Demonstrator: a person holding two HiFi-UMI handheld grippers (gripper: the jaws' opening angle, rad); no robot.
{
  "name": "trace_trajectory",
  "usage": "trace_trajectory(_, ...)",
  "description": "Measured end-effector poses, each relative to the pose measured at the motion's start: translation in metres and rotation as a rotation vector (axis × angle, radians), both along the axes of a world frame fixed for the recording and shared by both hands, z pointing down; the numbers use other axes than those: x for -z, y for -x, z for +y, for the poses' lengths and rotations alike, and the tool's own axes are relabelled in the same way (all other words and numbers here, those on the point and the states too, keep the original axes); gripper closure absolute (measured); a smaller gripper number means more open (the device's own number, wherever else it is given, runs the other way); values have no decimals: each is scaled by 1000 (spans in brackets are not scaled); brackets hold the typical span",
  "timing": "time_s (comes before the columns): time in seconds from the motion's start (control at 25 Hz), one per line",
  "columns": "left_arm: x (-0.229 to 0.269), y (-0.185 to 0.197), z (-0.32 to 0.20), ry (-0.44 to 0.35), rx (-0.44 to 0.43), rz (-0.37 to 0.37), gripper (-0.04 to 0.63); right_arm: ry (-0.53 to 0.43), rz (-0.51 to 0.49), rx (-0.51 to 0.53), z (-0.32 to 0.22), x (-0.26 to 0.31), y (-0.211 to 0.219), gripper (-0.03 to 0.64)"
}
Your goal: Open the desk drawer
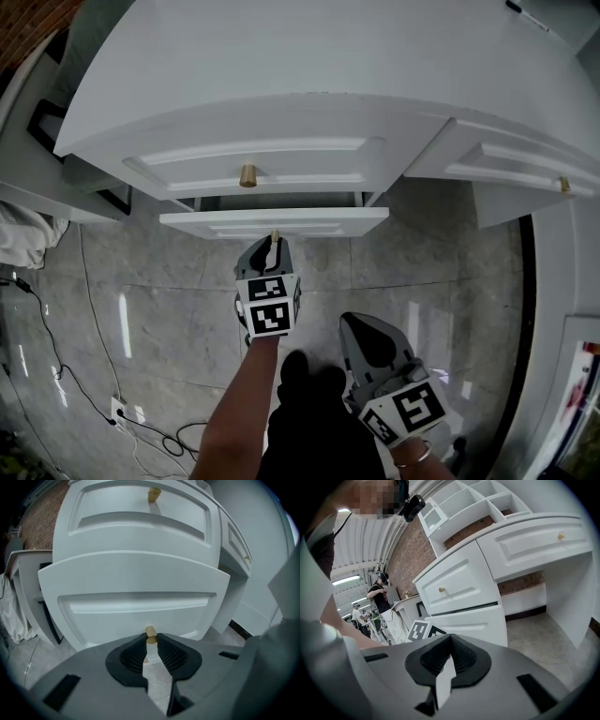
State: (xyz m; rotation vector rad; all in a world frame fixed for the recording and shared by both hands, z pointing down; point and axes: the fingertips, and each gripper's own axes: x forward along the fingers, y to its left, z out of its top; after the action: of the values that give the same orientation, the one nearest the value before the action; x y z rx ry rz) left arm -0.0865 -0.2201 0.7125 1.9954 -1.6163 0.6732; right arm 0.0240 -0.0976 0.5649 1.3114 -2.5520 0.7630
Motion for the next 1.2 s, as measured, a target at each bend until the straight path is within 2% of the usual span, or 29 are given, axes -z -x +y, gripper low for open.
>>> trace_trajectory(0.76, -1, -2, 84, 110, -43, -5, 517, 24, 25, -29, 45, 30, 1, 612)
trace_trajectory(1.2, -2, -3, 118, 143, -54, -14, 517, 33, 32, -41, 57, 38, 1, 612)
